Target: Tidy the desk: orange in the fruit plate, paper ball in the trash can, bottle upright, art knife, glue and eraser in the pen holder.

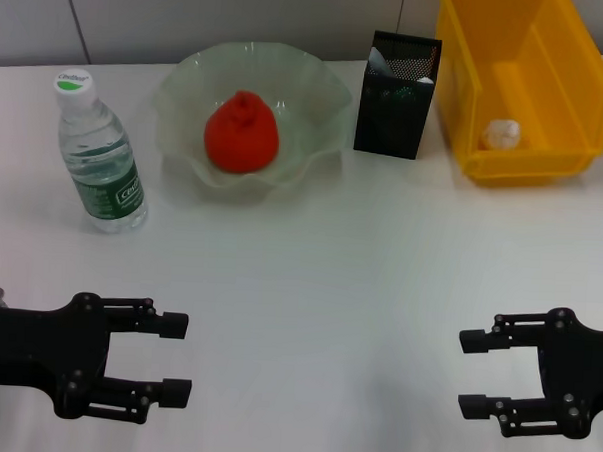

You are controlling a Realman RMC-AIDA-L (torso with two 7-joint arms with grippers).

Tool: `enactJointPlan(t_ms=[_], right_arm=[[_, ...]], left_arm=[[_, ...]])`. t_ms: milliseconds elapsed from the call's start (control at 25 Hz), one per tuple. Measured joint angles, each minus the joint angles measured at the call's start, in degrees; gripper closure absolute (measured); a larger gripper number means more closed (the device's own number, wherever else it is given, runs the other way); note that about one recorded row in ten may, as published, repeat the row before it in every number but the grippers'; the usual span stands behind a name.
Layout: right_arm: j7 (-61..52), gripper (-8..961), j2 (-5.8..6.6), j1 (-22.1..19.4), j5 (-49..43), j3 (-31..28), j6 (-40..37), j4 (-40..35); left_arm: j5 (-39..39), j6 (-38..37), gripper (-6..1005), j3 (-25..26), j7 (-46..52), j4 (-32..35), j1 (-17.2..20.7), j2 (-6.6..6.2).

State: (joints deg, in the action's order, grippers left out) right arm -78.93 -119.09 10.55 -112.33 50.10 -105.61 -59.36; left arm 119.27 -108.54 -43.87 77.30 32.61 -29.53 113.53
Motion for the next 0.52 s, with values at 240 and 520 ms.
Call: enactJointPlan(t_ms=[240,520], right_arm=[[0.1,282,0.0,0.08,0.0,0.0,0.1,0.45],[0.17,282,0.0,0.6,0.0,0.0,0.31,1.4]], left_arm=[[0.0,0.0,218,-0.03,0.09,0.0,-0.03,0.08],[0.0,0.08,217,0.06,0.13,0.0,0.0,0.12]])
